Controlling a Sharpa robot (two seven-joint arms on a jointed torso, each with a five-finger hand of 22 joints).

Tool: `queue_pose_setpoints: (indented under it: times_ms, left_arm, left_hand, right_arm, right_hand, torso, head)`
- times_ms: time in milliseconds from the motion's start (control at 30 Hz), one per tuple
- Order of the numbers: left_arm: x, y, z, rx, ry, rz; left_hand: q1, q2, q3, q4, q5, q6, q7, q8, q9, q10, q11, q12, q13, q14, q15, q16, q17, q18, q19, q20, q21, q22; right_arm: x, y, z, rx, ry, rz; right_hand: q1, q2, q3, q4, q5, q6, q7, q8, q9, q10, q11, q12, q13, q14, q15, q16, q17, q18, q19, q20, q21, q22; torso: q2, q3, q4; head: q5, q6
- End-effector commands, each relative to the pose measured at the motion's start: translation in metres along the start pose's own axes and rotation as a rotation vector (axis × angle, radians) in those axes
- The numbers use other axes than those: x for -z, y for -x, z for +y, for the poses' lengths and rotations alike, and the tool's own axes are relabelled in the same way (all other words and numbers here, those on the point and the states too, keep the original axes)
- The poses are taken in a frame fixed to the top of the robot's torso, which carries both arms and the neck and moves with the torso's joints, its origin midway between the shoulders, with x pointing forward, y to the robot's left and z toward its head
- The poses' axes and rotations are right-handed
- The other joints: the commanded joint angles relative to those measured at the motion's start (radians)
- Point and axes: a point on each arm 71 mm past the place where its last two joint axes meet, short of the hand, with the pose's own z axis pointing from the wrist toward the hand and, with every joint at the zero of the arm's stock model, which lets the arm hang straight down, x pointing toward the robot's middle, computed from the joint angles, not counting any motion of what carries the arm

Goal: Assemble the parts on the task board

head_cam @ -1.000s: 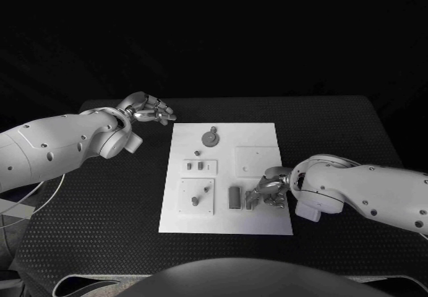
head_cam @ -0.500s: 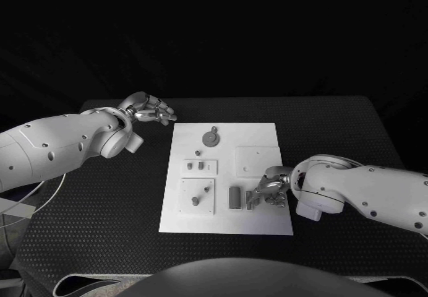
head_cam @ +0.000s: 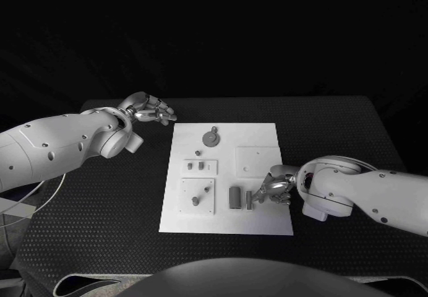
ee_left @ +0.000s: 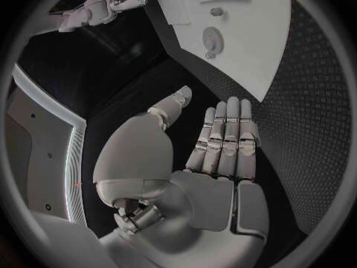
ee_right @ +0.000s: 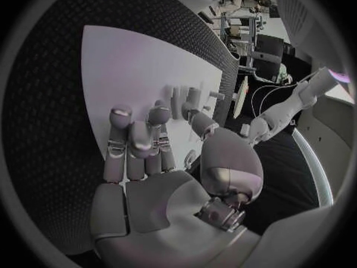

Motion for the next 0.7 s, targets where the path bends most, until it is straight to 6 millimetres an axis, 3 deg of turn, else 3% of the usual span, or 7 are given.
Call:
queue_pose_setpoints:
  times_ms: [33, 167, 300, 467, 700]
  left_arm:
    - [0.000, -0.001, -0.002, 0.001, -0.008, 0.014]
    - [0.000, -0.001, -0.001, 0.001, -0.008, 0.013]
    - [0.000, -0.001, -0.001, 0.001, -0.009, 0.013]
    - [0.000, 0.000, -0.001, 0.000, -0.009, 0.011]
    - [0.000, -0.001, -0.001, 0.000, -0.010, 0.013]
  left_hand:
    - [-0.004, 0.005, 0.000, 0.005, -0.001, -0.005, 0.000, 0.007, -0.002, -0.007, 0.001, -0.003, -0.002, 0.005, 0.000, -0.006, 0.002, -0.006, -0.004, 0.004, 0.003, -0.001]
    - [-0.004, 0.005, 0.000, 0.005, -0.001, -0.005, -0.001, 0.007, -0.002, -0.007, 0.001, -0.003, -0.002, 0.005, 0.000, -0.007, 0.002, -0.006, -0.004, 0.004, 0.003, -0.001]
    - [-0.004, 0.005, 0.000, 0.006, -0.001, -0.005, -0.001, 0.007, -0.002, -0.007, 0.001, -0.003, -0.002, 0.005, 0.000, -0.007, 0.002, -0.006, -0.004, 0.004, 0.003, -0.001]
    - [-0.004, 0.006, 0.000, 0.006, -0.001, -0.005, -0.001, 0.007, -0.002, -0.006, 0.001, -0.003, -0.002, 0.006, 0.000, -0.007, 0.002, -0.006, -0.004, 0.004, 0.003, -0.001]
    - [-0.004, 0.006, 0.000, 0.006, -0.001, -0.005, -0.001, 0.007, -0.002, -0.006, 0.001, -0.003, -0.001, 0.006, 0.000, -0.007, 0.003, -0.006, -0.004, 0.004, 0.003, -0.001]
  right_arm:
    - [0.004, 0.009, 0.004, 0.132, 0.117, -0.138]
    - [0.007, 0.015, 0.005, 0.184, 0.197, -0.214]
    - [0.011, 0.020, 0.010, 0.228, 0.300, -0.288]
    - [0.015, 0.020, 0.014, 0.272, 0.408, -0.332]
    - [0.014, 0.014, 0.015, 0.335, 0.466, -0.349]
  right_hand:
    - [0.030, -0.018, 0.014, -0.010, -0.001, -0.017, 0.008, -0.008, -0.002, 0.000, 0.002, 0.003, 0.000, -0.001, -0.004, -0.006, -0.001, 0.014, 0.003, -0.009, -0.007, 0.009]
    - [0.082, -0.038, 0.027, -0.027, -0.002, -0.025, 0.012, -0.010, -0.001, -0.001, 0.006, 0.004, 0.000, 0.000, 0.001, -0.008, -0.002, 0.014, 0.004, -0.011, -0.008, 0.009]
    - [0.140, -0.039, 0.035, -0.047, -0.001, -0.044, 0.019, -0.017, -0.002, -0.014, 0.012, 0.000, 0.000, -0.007, 0.006, -0.015, -0.004, 0.014, -0.004, -0.009, -0.014, 0.008]
    - [0.231, -0.023, 0.032, -0.071, -0.001, -0.105, 0.039, -0.046, -0.011, -0.042, 0.031, 0.003, 0.007, -0.025, 0.023, -0.021, -0.003, 0.014, -0.022, -0.002, -0.023, 0.010]
    - [0.292, 0.007, 0.020, -0.071, -0.001, -0.114, 0.043, -0.048, -0.014, -0.050, 0.035, 0.015, 0.017, -0.029, 0.027, -0.016, 0.001, 0.014, -0.026, -0.001, -0.021, 0.014]
  torso:
    - [0.000, -0.0001, 0.0000]
    - [0.000, -0.0002, -0.0003]
    - [0.000, 0.0006, -0.0005]
    - [0.000, 0.0013, -0.0011]
    - [0.000, 0.0006, -0.0013]
  head:
    - [0.000, 0.000]
    - [0.000, 0.000]
    - [0.000, 0.000]
    - [-0.001, 0.000]
    - [-0.004, 0.000]
